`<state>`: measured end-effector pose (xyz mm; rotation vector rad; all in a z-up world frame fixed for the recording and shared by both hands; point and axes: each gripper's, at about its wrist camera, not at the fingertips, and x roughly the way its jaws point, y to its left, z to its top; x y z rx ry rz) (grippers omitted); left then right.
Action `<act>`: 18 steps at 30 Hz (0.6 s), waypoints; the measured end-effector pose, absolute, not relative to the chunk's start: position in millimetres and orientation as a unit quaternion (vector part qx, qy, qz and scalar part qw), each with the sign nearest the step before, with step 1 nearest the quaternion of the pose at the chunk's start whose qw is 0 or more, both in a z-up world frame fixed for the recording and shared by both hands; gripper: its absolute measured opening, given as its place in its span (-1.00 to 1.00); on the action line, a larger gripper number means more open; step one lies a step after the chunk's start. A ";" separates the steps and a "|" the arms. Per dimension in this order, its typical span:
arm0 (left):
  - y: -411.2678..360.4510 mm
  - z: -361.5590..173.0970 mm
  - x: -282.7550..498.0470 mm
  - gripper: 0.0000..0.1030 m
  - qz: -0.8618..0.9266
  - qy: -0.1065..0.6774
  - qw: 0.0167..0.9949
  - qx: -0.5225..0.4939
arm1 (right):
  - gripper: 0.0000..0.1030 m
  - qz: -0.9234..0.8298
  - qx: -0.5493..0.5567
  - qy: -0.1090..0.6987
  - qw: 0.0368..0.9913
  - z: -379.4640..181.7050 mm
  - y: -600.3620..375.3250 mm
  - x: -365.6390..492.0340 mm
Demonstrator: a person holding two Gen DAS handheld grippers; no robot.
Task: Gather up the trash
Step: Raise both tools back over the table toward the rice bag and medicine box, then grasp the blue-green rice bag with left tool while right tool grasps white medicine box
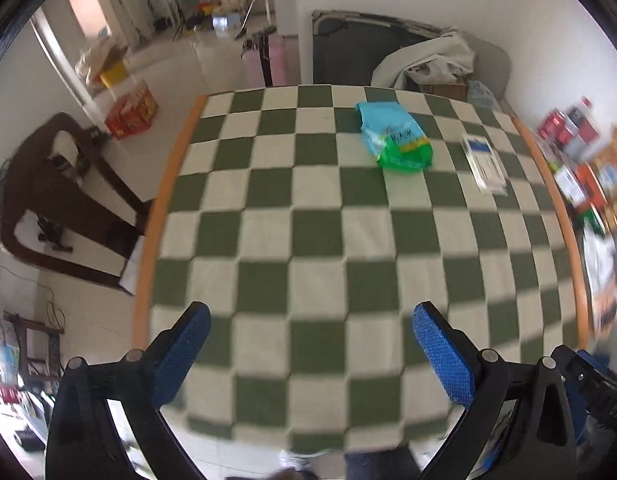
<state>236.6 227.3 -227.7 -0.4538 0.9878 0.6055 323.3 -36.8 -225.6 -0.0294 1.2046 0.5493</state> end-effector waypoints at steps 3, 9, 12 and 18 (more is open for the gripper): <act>247.8 -231.9 294.8 1.00 0.283 0.478 0.801 -0.222 | 1.00 0.240 -0.019 0.567 0.788 -227.2 -11.1 395.5; 291.2 -250.8 397.2 1.00 0.278 0.496 0.783 -0.253 | 1.00 0.221 -0.037 0.584 0.780 -241.8 38.5 520.4; 310.4 -265.3 441.0 0.99 0.278 0.510 0.772 -0.257 | 1.00 0.211 -0.054 0.590 0.777 -256.0 65.8 577.5; 331.8 -295.4 501.5 0.93 0.261 0.533 0.763 -0.256 | 1.00 0.192 -0.088 0.604 0.769 -289.3 104.9 649.1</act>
